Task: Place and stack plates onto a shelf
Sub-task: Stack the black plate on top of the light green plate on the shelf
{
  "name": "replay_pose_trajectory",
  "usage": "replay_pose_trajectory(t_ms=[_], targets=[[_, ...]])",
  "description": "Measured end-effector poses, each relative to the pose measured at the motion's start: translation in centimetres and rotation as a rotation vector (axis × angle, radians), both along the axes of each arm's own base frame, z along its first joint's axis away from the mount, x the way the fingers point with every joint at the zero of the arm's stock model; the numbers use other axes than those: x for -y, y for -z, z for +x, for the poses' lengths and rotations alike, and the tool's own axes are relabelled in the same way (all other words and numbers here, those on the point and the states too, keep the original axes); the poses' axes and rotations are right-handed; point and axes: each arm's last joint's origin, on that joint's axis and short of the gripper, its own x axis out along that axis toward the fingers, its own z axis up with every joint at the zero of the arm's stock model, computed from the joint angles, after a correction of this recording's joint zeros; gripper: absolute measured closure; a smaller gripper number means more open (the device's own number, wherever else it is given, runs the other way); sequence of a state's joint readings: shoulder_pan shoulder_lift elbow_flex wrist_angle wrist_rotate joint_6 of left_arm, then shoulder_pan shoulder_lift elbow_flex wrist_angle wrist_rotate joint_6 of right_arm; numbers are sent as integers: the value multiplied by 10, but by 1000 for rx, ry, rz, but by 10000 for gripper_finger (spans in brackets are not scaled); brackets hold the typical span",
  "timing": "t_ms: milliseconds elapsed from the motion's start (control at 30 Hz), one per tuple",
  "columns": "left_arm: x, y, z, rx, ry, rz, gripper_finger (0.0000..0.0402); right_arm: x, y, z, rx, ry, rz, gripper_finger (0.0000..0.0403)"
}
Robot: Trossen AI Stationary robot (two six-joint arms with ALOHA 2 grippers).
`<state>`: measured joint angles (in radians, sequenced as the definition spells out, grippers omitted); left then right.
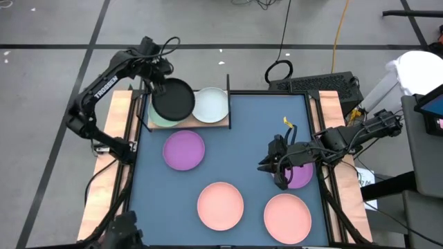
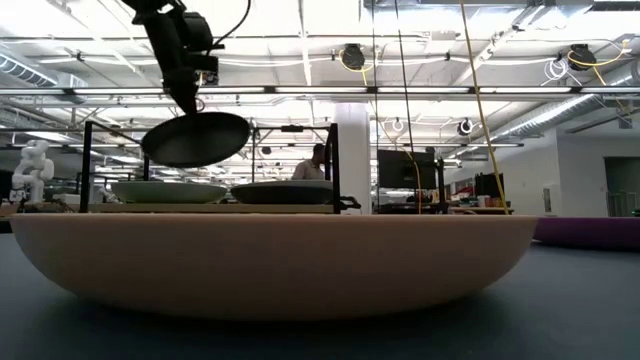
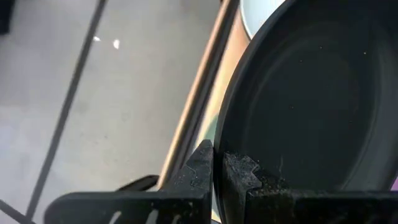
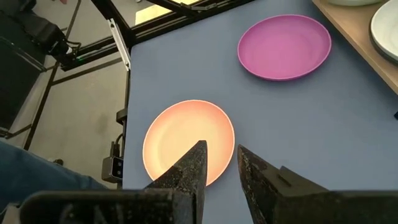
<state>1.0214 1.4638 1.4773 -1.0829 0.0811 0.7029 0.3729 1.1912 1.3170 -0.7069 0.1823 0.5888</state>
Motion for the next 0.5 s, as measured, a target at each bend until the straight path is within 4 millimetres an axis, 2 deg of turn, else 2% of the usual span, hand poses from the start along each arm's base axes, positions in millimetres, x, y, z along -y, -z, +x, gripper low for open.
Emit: replay_pose_trajectory(t_ms=[133, 500], targets=[[-5, 12, 2, -62, -19, -54, 390, 0, 0, 0, 0, 0, 0, 328], [-7, 19, -1, -114, -10, -107, 390, 0, 0, 0, -1, 7, 10, 328]])
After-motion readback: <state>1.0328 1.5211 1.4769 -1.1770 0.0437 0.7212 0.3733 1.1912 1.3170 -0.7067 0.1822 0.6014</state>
